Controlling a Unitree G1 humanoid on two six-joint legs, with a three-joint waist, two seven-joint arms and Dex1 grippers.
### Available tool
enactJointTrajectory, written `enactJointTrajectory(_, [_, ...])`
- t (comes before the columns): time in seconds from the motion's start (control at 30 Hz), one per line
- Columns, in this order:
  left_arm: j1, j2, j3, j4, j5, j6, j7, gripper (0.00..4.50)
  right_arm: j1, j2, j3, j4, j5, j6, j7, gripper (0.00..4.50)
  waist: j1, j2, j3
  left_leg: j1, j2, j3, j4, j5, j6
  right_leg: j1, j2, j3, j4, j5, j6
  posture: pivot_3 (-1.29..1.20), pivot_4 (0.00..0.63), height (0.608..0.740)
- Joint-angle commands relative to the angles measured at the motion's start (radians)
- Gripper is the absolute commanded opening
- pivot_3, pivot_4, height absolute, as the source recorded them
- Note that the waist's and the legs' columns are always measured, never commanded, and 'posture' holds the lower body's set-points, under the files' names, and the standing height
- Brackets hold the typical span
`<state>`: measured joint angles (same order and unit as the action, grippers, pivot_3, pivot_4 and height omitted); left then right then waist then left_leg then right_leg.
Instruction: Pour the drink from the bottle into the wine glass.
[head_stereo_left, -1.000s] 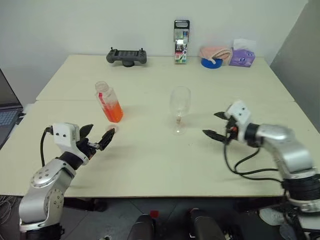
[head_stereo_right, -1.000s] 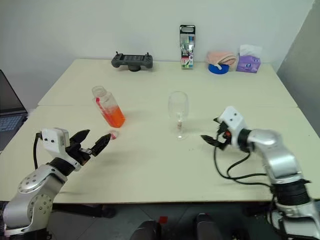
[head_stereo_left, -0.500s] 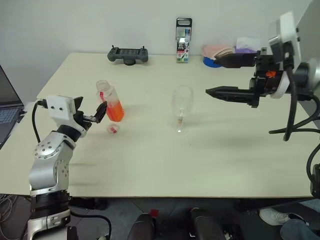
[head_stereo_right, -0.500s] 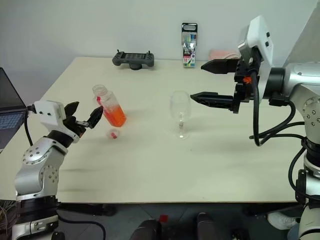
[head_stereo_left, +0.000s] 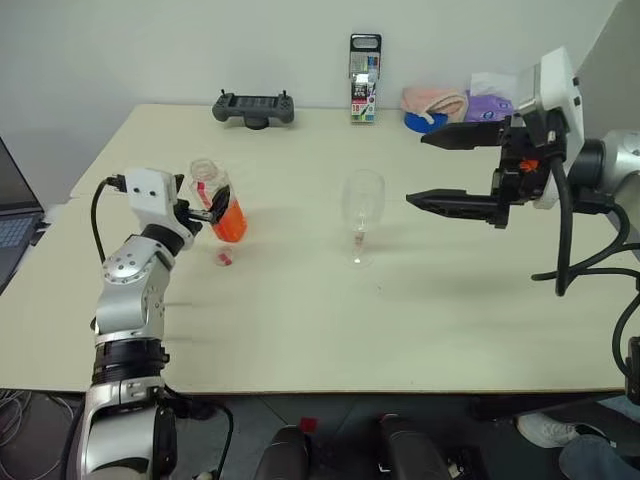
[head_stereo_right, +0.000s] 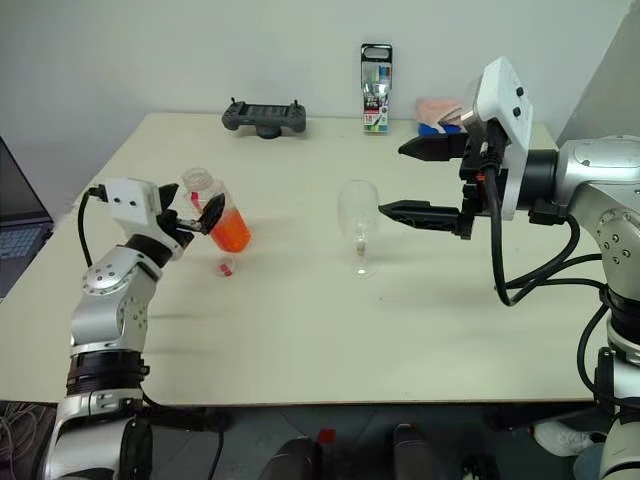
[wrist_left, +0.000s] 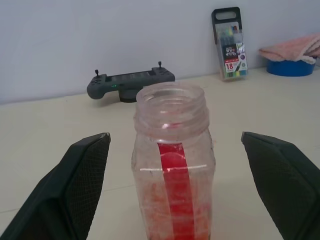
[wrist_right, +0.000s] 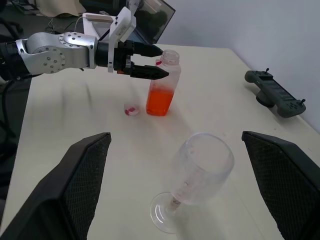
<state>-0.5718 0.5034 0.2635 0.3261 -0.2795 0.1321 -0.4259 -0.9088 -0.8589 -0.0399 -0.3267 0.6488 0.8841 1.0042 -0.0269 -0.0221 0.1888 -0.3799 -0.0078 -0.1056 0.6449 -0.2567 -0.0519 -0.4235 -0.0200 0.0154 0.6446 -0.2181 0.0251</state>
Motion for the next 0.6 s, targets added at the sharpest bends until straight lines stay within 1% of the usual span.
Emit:
enactJointTrajectory(0.03, [-0.069,-0.003,-0.009,0.082,0.017,-0.053,-0.013,4.50,-0.014,-0.006,-0.005,0.005,-0.005,-0.030,0.009,4.47,0.000,0.000,0.000,0.000,0.000,0.000,0.000,0.000,0.000,0.000,0.000,0.000,0.000,0.000,0.000,0.00,0.150,0.740])
enactJointTrajectory(0.27, [-0.136,-0.008,0.009,0.231,0.003,-0.161,-0.055,4.50,0.002,-0.002,-0.008,-0.004,0.007,-0.038,-0.006,4.47,-0.001,0.000,0.000,-0.001,0.000,-0.001,-0.001,0.000,0.000,-0.001,0.000,-0.001,0.000,0.001,-0.001,0.00,0.150,0.740])
enactJointTrajectory(0.43, [-0.164,-0.018,-0.007,0.332,0.023,-0.249,-0.084,4.50,-0.007,0.010,-0.004,-0.008,0.012,-0.029,-0.019,4.47,-0.001,0.000,0.000,-0.001,0.000,0.000,0.000,0.000,0.000,0.000,0.000,0.000,0.000,0.000,0.000,0.00,0.150,0.740])
enactJointTrajectory(0.53, [-0.178,-0.017,-0.004,0.379,0.025,-0.281,-0.085,3.89,-0.009,0.014,0.001,-0.013,0.014,-0.021,-0.026,4.50,-0.002,0.000,0.000,-0.001,0.000,0.000,0.000,0.000,0.000,-0.001,0.000,0.000,0.000,0.001,0.000,0.00,0.150,0.740])
enactJointTrajectory(0.6, [-0.182,-0.016,-0.006,0.400,0.027,-0.296,-0.092,3.25,-0.009,0.016,0.003,-0.015,0.015,-0.018,-0.030,4.50,-0.001,0.000,0.000,-0.001,0.000,-0.001,0.000,0.000,0.000,-0.001,0.000,0.000,0.000,0.001,0.000,0.00,0.150,0.740])
